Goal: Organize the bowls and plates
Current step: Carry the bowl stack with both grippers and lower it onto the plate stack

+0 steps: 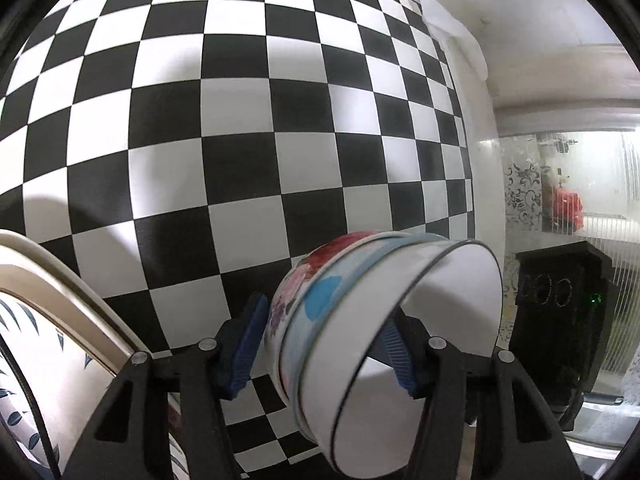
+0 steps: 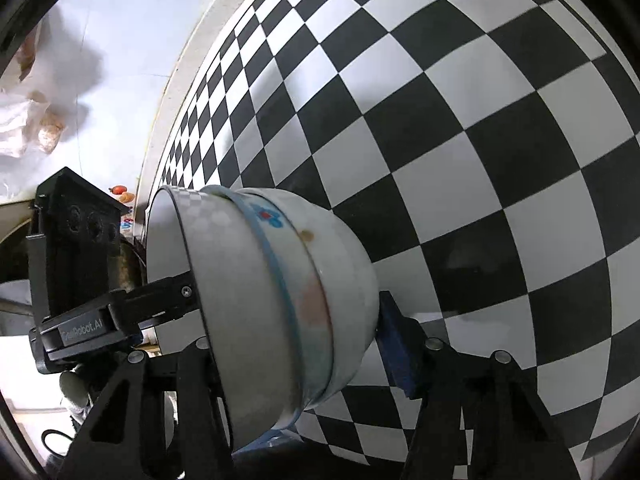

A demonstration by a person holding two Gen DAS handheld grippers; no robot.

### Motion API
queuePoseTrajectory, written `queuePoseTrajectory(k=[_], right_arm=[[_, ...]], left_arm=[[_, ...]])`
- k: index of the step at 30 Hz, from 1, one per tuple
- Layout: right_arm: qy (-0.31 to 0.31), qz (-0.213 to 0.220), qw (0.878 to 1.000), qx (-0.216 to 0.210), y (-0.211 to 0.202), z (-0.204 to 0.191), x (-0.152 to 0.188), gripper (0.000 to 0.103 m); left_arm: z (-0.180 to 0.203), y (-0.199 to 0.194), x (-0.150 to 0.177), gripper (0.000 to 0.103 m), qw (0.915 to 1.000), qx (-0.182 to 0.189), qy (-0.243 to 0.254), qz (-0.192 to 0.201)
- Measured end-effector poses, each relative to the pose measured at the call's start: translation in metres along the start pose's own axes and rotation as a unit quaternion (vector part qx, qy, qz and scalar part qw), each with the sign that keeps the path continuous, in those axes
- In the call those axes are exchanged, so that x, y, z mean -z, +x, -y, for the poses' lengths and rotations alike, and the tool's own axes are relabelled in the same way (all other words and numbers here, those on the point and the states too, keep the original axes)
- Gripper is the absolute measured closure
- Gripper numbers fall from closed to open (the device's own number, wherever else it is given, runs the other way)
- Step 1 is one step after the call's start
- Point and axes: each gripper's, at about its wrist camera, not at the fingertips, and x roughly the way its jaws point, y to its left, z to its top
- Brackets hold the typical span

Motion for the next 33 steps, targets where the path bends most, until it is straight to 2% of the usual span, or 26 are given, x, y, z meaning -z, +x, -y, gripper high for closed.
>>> queuePoseTrajectory(k=[10, 21, 27, 33], right_arm=[[-0.007, -0.011, 1.000, -0.003, 0.002, -0.031, 0.004, 0.045], [-0.040, -0.022, 0.999, -0.010, 0.008, -0.100, 0.002, 0.045], [-0.071, -0.044, 0.996, -0.018, 0.027, -0.150, 0.003, 0.045], [-0.110, -0.080, 0.990, -0.026, 0.059, -0.197, 0.013, 0.045]], left_arm=[[0.003, -0.015, 0.009, 0.050, 0.9997, -0.018, -0.004, 0.018], [-0.004, -0.061, 0.022, 0.050, 0.9984, -0.024, -0.019, 0.049], [-0.027, -0.093, 0.035, 0.050, 0.9961, -0.030, -0.039, 0.073], [-0.069, -0.125, 0.054, 0.050, 0.9903, -0.036, -0.087, 0.103]])
